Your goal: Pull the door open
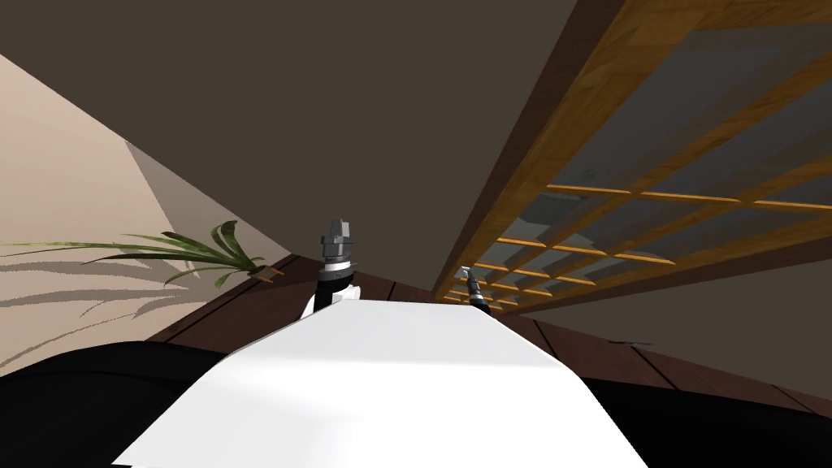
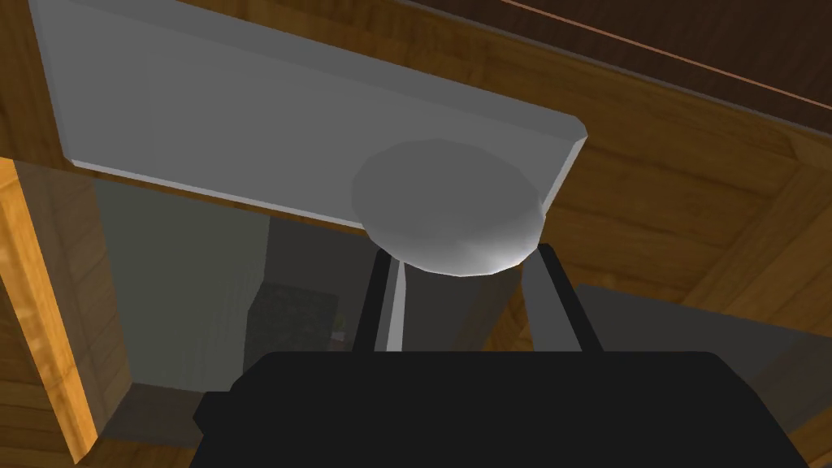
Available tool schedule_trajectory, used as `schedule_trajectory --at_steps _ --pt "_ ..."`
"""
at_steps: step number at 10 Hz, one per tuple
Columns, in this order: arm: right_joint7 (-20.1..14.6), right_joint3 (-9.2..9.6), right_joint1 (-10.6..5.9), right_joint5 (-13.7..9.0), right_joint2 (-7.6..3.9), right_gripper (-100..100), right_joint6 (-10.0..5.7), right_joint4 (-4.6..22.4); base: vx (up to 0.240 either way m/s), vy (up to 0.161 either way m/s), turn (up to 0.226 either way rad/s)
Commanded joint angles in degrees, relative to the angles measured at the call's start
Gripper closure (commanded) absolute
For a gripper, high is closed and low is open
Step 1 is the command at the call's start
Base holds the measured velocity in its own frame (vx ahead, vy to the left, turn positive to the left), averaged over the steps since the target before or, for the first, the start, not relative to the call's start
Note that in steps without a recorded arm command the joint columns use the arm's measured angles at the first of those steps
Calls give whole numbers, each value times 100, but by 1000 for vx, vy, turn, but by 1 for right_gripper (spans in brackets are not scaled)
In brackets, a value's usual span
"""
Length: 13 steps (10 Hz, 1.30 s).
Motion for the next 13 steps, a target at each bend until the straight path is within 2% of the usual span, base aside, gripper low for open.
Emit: schedule_trajectory --at_steps 1,3,4,5,6,11,12,13 --pt "-286 51 -16 -88 38 100 20 -8 -57 -26 84" --pt "-581 67 -28 -157 43 100 39 -10 -34 -17 46" --pt "-620 67 -28 -157 43 100 39 -10 -27 -12 28" --pt "-841 83 -40 -227 49 100 58 -13 -36 -15 74" --pt "-857 83 -40 -227 49 100 58 -13 -29 -16 39" --pt "-1703 148 -88 -508 73 100 134 -23 -46 -20 69" --pt "-1790 144 -74 -567 49 -100 152 24 -43 -23 36" --pt "-1911 164 -72 -618 57 -100 161 3 -28 -11 12"
